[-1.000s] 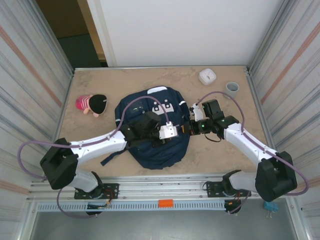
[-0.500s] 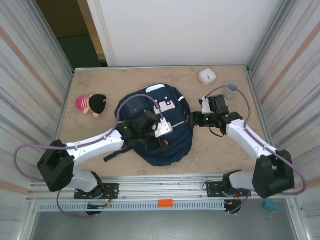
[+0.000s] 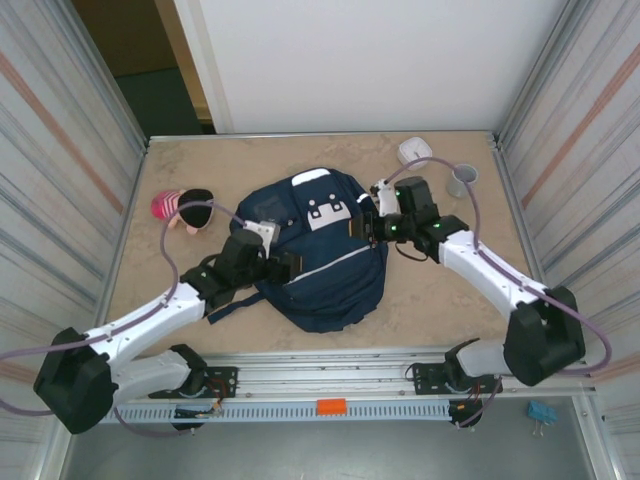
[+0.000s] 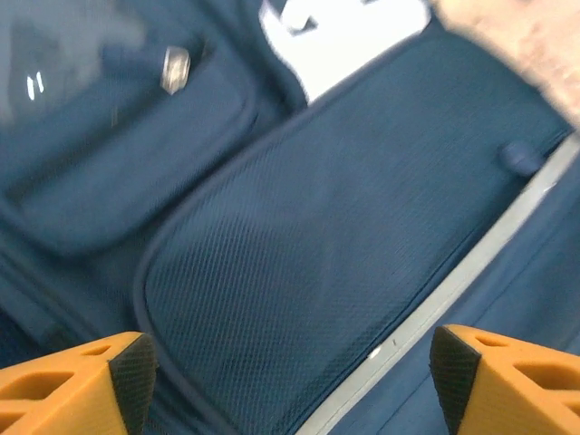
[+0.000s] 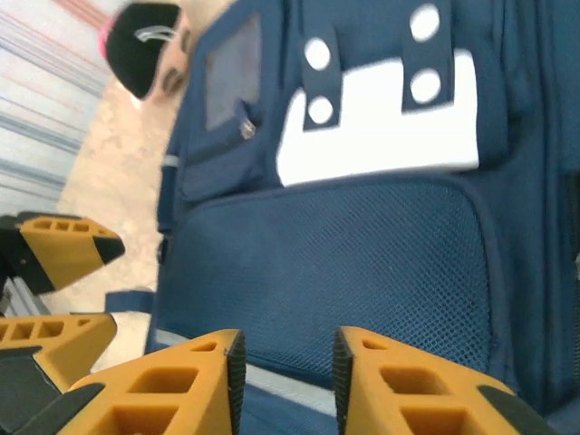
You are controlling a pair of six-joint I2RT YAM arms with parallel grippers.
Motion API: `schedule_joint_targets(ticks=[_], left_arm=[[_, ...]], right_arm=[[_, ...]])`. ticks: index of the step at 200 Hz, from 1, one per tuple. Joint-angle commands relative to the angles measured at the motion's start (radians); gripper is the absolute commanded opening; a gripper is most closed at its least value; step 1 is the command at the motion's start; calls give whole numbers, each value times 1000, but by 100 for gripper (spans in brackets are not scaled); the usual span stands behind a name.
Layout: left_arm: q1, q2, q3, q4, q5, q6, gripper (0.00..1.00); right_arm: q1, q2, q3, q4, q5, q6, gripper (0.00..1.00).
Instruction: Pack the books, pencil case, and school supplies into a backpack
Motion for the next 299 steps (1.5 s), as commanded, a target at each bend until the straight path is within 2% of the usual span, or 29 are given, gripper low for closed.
schedule_joint_targets(ticks=[1, 35, 58, 86, 129, 148, 173, 186, 196, 199, 201, 215, 218, 221, 240, 258, 276, 299], left_arm=[[3, 40, -74, 103, -51, -152, 80], [15, 235, -92, 132, -93, -165, 76], [16, 350, -57, 133, -107, -176, 72], [28, 404, -8, 153, -128, -137, 72], [93, 423, 97, 111, -97, -68, 72], [93, 358, 100, 78, -102, -67, 74], [93, 180, 80, -5, -158, -69, 82], [92, 53, 71, -59, -220, -49, 84], [94, -43, 66, -92, -277, -5, 86], [93, -71, 65, -102, -296, 12, 86], [94, -91, 65, -110, -308, 23, 86], [95, -208, 54, -147, -425, 97, 88], [94, -236, 47, -147, -451, 116, 96], [95, -262, 36, -141, -480, 133, 98], [97, -394, -52, -59, -622, 280, 99], [102, -486, -170, 74, -709, 413, 98], [128, -537, -293, 240, -716, 516, 99], [224, -540, -423, 415, -573, 583, 99]], right_arm=[[-14, 63, -130, 103, 51, 97, 30], [-26, 174, -315, 265, 90, 180, 24], [-13, 179, -372, 320, 99, 221, 24], [31, 112, -399, 322, 157, 268, 24], [138, 45, -390, 307, 228, 321, 27], [153, -14, -361, 249, 265, 306, 30], [149, -149, -297, 107, 336, 232, 39], [137, -224, -255, 31, 377, 169, 59], [119, -277, -224, -15, 408, 115, 82], [110, -291, -214, -25, 418, 98, 97], [102, -299, -211, -30, 421, 88, 100], [27, -341, -187, -33, 443, 23, 99], [7, -348, -187, -23, 446, 11, 99], [-12, -351, -187, -12, 448, -3, 99], [-132, -350, -206, 90, 479, -86, 99], [-231, -307, -241, 199, 465, -152, 99], [-313, -237, -279, 284, 452, -196, 99], [-384, -144, -338, 412, 437, -213, 99]])
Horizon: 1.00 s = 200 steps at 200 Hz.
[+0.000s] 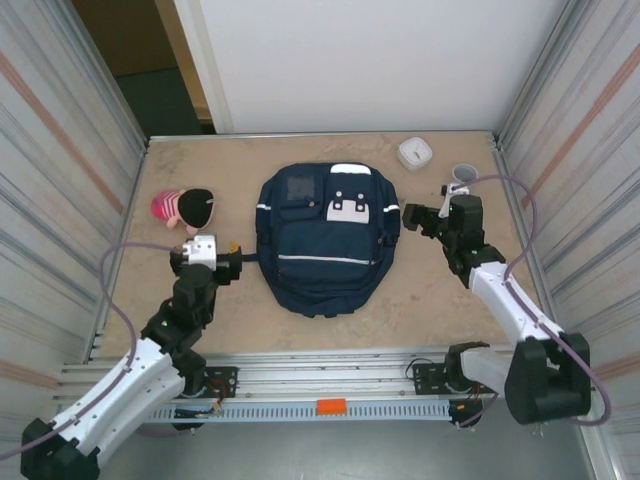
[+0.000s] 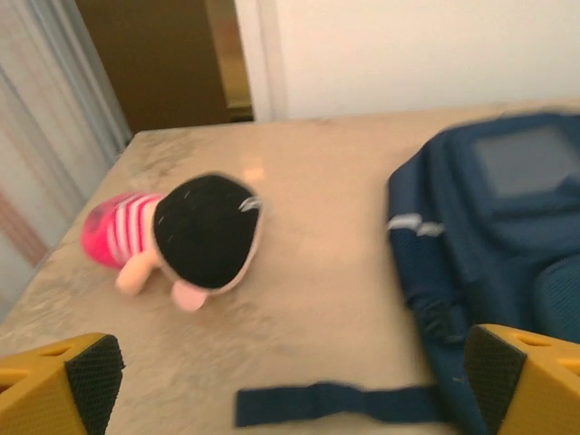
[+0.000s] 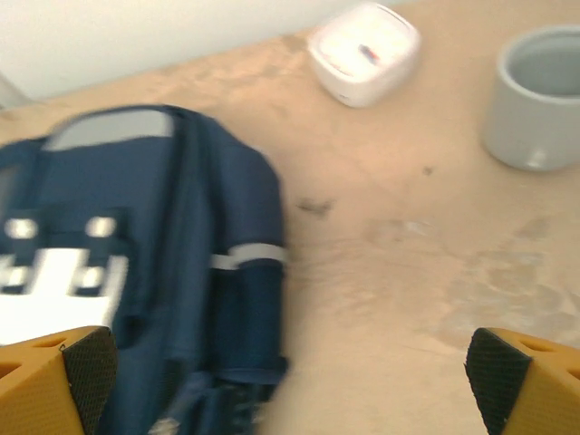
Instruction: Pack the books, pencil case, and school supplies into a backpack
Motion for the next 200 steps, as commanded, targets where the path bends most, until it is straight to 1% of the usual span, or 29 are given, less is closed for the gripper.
schedule_joint_targets(ticks=[1, 13, 24, 28, 36, 47, 57, 66, 71, 75, 82, 103, 110, 120, 125, 130, 133, 137, 141, 144, 149, 152, 158, 168, 174, 182, 200], left_arm=[[84, -3, -103, 247, 47, 160, 99], [155, 27, -155, 318, 138, 132, 98], [213, 68, -197, 398, 221, 105, 99], [232, 85, -207, 433, 222, 101, 99], [250, 108, -205, 449, 258, 108, 99], [282, 165, -226, 562, 308, 146, 99], [314, 231, -231, 647, 326, 143, 99], [348, 294, -221, 693, 386, 140, 99], [367, 329, -209, 709, 425, 142, 99], [377, 368, -197, 727, 448, 144, 99], [387, 432, -173, 756, 468, 154, 99], [387, 653, -113, 917, 494, 221, 99], [393, 729, -78, 945, 488, 193, 99], [412, 854, -34, 980, 562, 192, 99], [415, 938, -13, 1029, 562, 197, 98], [417, 1015, 8, 1115, 515, 212, 99], [417, 1023, 19, 1093, 481, 199, 99], [422, 985, 41, 961, 447, 164, 99], [442, 936, 80, 797, 457, 109, 99], [471, 920, 108, 745, 487, 81, 99], [513, 943, 129, 735, 520, 42, 99], [523, 961, 130, 782, 532, 46, 99], [512, 964, 99, 843, 522, 57, 99], [510, 939, 104, 777, 492, 34, 99], [503, 946, 115, 777, 491, 47, 99], [488, 959, 123, 783, 478, 67, 99], [487, 952, 126, 767, 486, 68, 99]], right_arm=[[-55, 77, -65, 153, -8, -84, 99], [-82, 117, -86, 230, -43, -83, 99], [-98, 138, -62, 205, -85, -100, 99], [-97, 142, -68, 222, -82, -113, 99], [-94, 156, -89, 275, -62, -133, 99], [-99, 188, -115, 353, -29, -140, 99], [-122, 223, -98, 330, -45, -121, 99], [-131, 264, -104, 359, -57, -115, 99], [-132, 291, -121, 408, -52, -114, 99], [-130, 309, -131, 448, -43, -110, 99], [-132, 308, -96, 357, -61, -120, 99], [-109, 314, -88, 364, -34, -149, 99], [-98, 304, -101, 374, -4, -164, 99], [-74, 287, -131, 427, 71, -203, 99], [-68, 279, -150, 467, 97, -222, 99], [-69, 274, -168, 499, 109, -231, 99], [-72, 273, -174, 510, 111, -233, 99], [-80, 274, -178, 521, 108, -233, 99], [-88, 278, -178, 527, 99, -232, 99], [-95, 282, -176, 531, 91, -230, 99], [-106, 292, -174, 539, 75, -226, 99], [-112, 300, -172, 546, 70, -224, 99], [-119, 320, -169, 568, 69, -220, 99], [-140, 359, -159, 579, 65, -197, 99], [-149, 376, -158, 601, 51, -188, 99], [-149, 361, -161, 586, 53, -187, 99], [-158, 333, -208, 649, 64, -171, 99]])
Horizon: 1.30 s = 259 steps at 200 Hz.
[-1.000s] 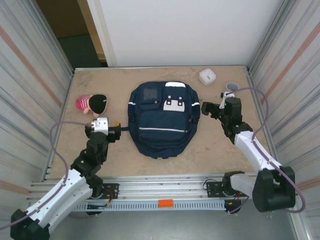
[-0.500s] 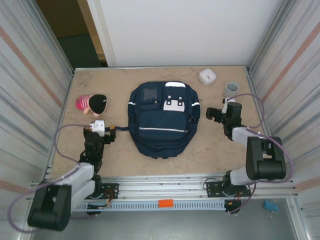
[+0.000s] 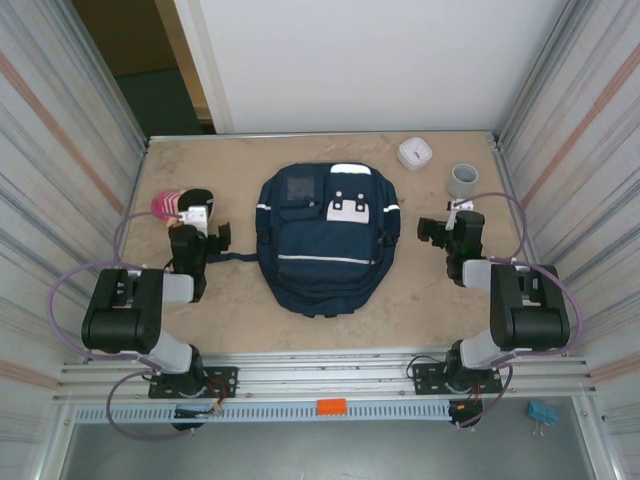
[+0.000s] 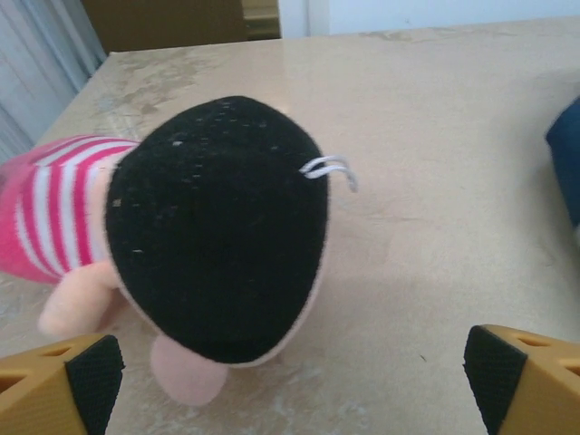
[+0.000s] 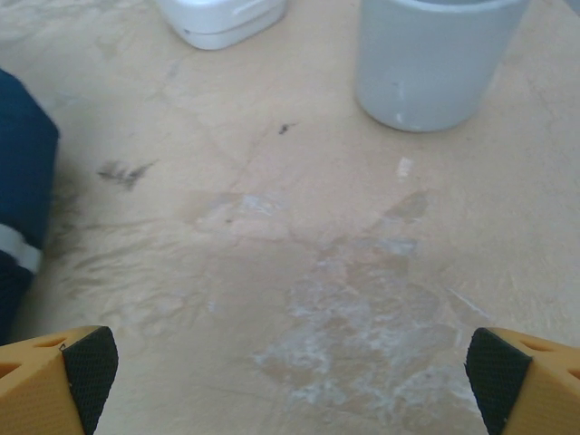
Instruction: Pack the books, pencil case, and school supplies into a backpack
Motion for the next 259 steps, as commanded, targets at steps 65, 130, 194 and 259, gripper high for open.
schedule_joint_targets(ticks=[65, 130, 194, 259], left_arm=[[-9, -7, 19, -34, -4, -13, 99], [-9, -7, 20, -32, -4, -13, 99], [-9, -9, 19, -34, -3, -14, 99], [-9, -7, 20, -33, -3, -14, 99]], right_arm=[[-13, 52, -77, 243, -32, -7, 99], [-14, 42, -79, 228, -34, -6, 99], [-13, 43, -77, 227, -34, -7, 99], [-22, 43, -75, 224, -75, -11, 99]])
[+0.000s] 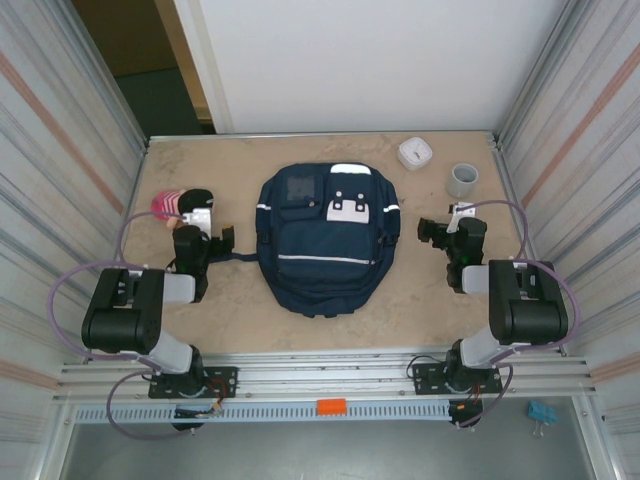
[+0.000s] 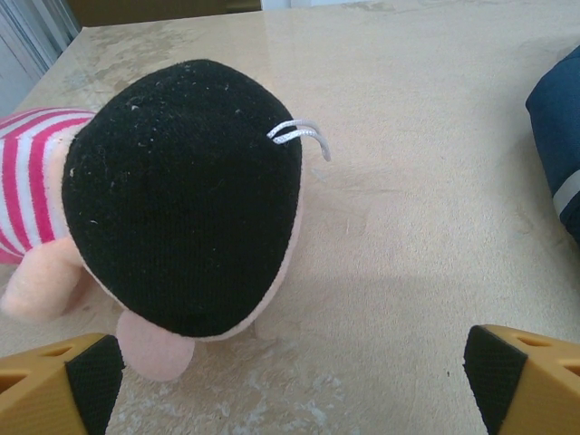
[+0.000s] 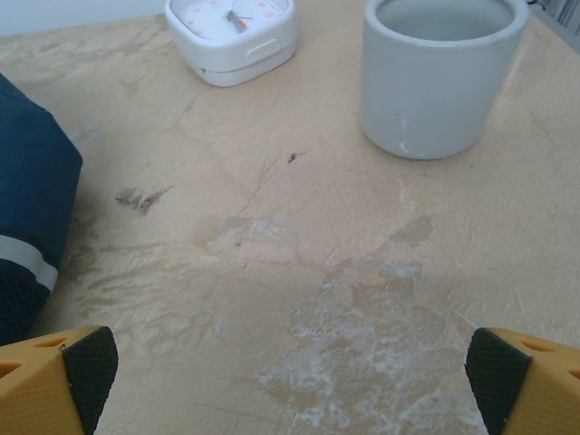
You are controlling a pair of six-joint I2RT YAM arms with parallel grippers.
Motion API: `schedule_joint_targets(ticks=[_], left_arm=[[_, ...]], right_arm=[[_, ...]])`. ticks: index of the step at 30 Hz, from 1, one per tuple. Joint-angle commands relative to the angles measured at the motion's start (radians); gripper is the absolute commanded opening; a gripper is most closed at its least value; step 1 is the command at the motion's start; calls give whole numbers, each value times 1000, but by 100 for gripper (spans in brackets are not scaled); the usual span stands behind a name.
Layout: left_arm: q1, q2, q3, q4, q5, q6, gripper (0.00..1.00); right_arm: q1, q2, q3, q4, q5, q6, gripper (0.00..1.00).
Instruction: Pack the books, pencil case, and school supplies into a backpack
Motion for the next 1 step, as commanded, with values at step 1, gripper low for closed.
schedule_joint_targets(ticks=[1], left_arm=[[1, -6, 19, 10, -7, -10, 99]], right_arm=[[-4, 6, -5, 19, -23, -14, 99]])
